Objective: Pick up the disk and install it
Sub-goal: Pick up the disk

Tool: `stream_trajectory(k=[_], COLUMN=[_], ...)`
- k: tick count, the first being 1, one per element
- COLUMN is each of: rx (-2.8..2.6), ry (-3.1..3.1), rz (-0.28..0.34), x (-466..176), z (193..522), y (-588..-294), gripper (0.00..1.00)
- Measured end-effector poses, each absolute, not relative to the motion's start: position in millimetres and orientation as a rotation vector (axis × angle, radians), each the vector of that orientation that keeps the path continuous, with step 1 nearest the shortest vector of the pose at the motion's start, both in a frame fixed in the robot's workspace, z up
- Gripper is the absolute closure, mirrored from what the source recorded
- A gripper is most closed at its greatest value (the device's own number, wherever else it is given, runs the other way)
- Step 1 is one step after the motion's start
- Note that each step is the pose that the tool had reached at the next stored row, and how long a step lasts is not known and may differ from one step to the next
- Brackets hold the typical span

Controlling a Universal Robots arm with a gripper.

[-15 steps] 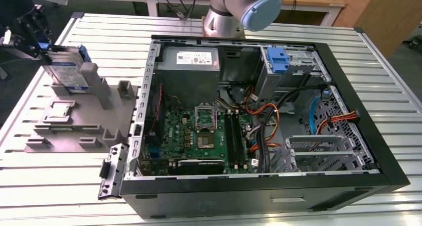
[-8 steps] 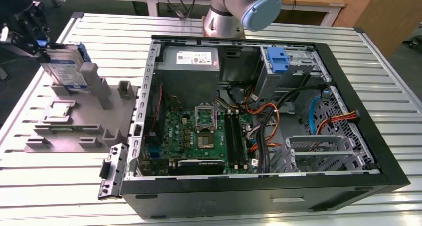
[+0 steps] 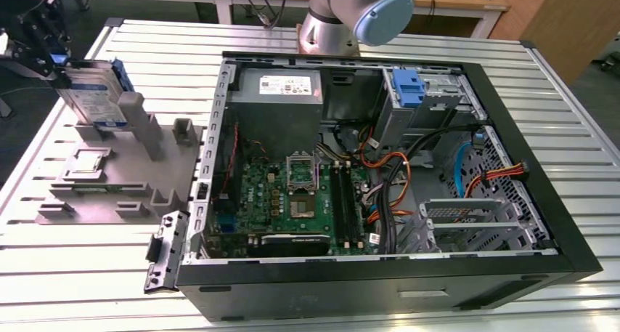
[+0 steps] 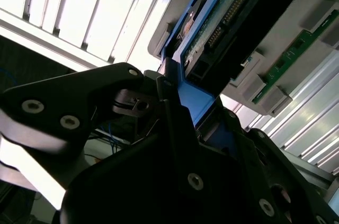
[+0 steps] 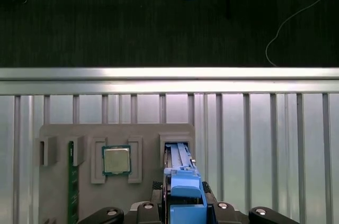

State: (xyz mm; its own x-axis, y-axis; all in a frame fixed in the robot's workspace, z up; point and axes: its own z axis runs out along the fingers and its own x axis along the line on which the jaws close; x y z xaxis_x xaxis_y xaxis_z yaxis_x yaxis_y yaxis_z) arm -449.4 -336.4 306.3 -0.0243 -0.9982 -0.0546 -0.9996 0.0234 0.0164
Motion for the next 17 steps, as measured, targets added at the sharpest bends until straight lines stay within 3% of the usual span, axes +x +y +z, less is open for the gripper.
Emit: stream_trajectory(k=[17], rx=[-2.176], ry=[2.229], rz=[0.074], x=[-449.4], z=[314.4], y=[-336.4], gripper=[0.64])
